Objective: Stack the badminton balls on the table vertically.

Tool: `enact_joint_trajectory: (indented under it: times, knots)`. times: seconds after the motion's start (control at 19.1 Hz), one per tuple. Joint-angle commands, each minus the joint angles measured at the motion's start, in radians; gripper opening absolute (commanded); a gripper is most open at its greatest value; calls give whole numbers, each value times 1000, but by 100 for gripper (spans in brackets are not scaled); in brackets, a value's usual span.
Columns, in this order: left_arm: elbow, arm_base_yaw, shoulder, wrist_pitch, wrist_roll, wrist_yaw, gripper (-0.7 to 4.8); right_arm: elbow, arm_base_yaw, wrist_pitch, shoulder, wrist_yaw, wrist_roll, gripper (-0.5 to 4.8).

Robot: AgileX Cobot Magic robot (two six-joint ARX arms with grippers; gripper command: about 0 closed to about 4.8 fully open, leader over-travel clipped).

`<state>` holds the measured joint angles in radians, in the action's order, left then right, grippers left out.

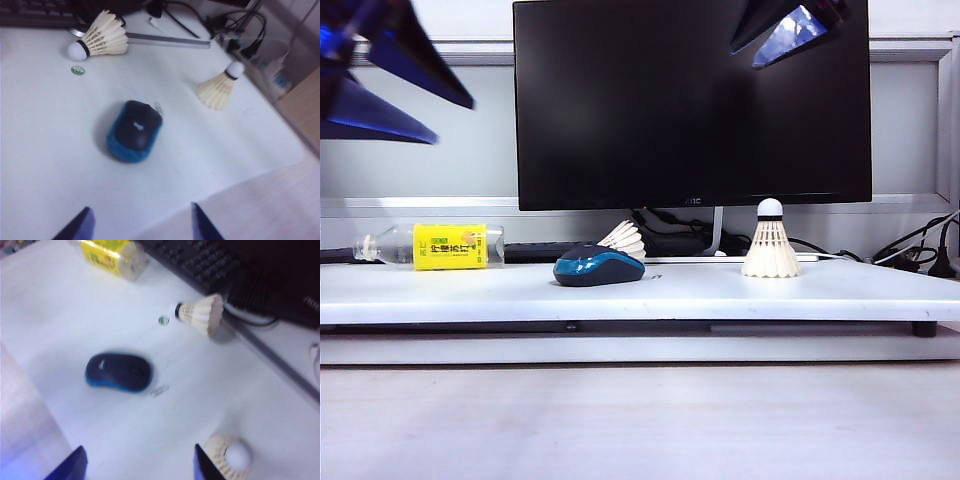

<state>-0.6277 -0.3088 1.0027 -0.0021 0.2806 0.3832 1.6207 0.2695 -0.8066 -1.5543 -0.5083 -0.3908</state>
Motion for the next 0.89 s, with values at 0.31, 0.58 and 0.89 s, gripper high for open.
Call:
enact_joint_trajectory:
  times: [0.31, 0.58, 0.89]
  knots:
    - [-363, 0, 361, -35, -211, 52, 274, 4, 51, -130, 1, 9, -6, 274]
    - [-542, 0, 521, -88, -533, 66, 274, 4, 82, -139, 1, 7, -6, 274]
    - [-694, 0, 734, -86, -721, 92, 275, 3, 82, -140, 1, 5, -10, 274]
